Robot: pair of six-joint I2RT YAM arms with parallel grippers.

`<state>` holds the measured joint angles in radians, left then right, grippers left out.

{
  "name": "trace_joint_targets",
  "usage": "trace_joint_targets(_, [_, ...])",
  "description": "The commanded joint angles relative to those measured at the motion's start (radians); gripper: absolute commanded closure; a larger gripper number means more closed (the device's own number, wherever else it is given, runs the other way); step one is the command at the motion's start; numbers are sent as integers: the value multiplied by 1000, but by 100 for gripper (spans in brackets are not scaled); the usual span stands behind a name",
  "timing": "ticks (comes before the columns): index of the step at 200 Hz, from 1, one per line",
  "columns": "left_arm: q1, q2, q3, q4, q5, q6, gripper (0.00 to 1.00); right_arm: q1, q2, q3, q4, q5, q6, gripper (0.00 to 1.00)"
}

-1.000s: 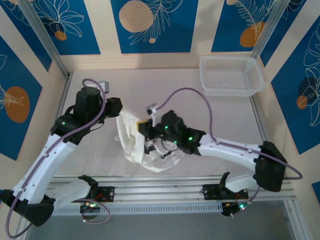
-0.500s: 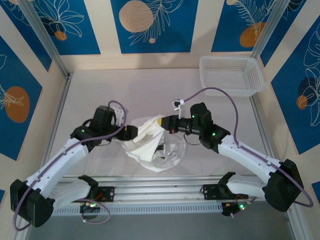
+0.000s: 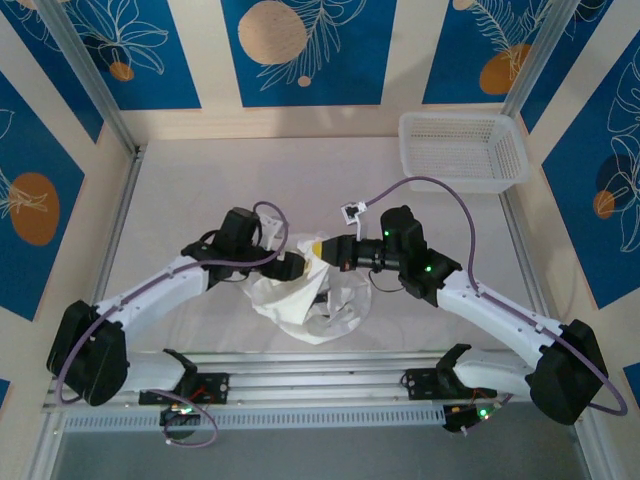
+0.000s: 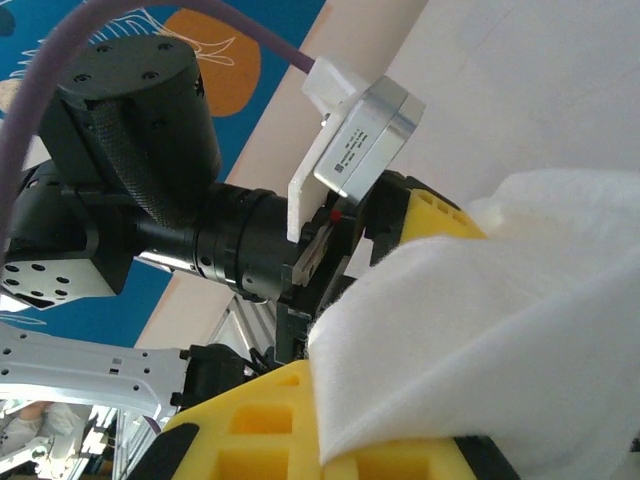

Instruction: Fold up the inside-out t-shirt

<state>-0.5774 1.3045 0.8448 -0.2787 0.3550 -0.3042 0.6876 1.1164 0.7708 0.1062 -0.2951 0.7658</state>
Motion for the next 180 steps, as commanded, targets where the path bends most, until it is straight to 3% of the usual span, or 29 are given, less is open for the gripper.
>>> trace_joint_targets(1, [-15,20,55,36,28,10,33,-12,-25,37,-61,24,38,100])
trace_joint_targets(5, [-15,21,64,14,19,5,49,-21,-27,35,-70,32,46,100])
trace_joint_targets(15, [-11,14,88,-35,29,-18,100,-53,-34,24,-97,50,65,100])
trace_joint_targets(29, [19,-27,98,-13,179,-126,100,-123,-40,-6,-140,83,72,100])
trace_joint_targets(42, [62,-74,47,222,427,-357,100,-201,-23,-53,-169,131,21,98])
trace_joint_targets(50, [70,-99,21,366,501,-501,100,-250,9,-71,-196,149,-18,97])
trace_joint_targets(62, [70,-137,37,382,516,-583,100,-303,76,-76,-226,130,-82,98])
trace_joint_targets(87, [71,-202,132,129,454,-484,100,-298,112,-44,-241,61,-121,91])
trace_joint_targets(104, [73,-215,147,90,438,-496,100,-250,36,-40,-239,144,-117,64])
trace_joint_targets(111, [74,-213,152,73,427,-502,100,-222,-15,-40,-240,206,-130,59])
trace_joint_targets(137, [74,-196,164,26,397,-504,100,0,-208,-96,-131,505,-263,58])
trace_joint_targets(148, [74,-194,163,32,398,-512,100,102,-240,-128,-37,551,-331,60])
trace_joint_targets(180, [74,-190,189,19,375,-520,100,294,-118,-68,11,691,-439,56])
